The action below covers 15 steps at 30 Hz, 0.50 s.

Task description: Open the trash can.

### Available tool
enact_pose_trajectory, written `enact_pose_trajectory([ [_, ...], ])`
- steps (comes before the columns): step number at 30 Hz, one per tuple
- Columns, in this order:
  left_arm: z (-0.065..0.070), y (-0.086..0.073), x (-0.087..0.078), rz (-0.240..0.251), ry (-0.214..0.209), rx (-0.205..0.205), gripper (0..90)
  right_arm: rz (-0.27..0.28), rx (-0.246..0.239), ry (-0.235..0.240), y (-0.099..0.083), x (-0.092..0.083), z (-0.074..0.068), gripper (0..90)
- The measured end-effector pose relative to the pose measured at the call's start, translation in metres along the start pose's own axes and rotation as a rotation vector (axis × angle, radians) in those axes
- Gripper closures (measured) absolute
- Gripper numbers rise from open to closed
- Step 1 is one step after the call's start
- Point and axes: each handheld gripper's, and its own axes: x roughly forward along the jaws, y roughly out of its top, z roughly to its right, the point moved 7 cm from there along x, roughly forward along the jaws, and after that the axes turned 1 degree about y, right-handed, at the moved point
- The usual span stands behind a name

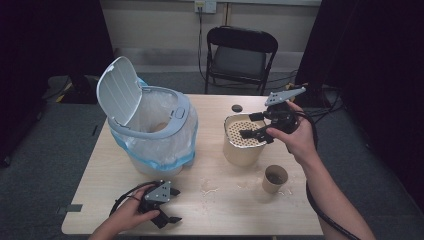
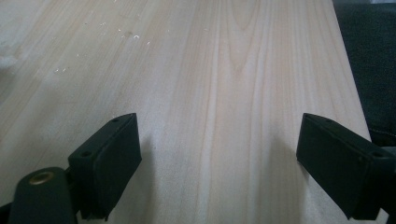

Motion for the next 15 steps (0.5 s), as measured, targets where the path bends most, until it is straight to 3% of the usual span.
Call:
enact_pose_trajectory([
  [15,0.0,0.0,0.0,-0.001,0.0,0.0,13.1,0.015,0.026,-0.007,-0.029,-0.011,0.004,20.2],
])
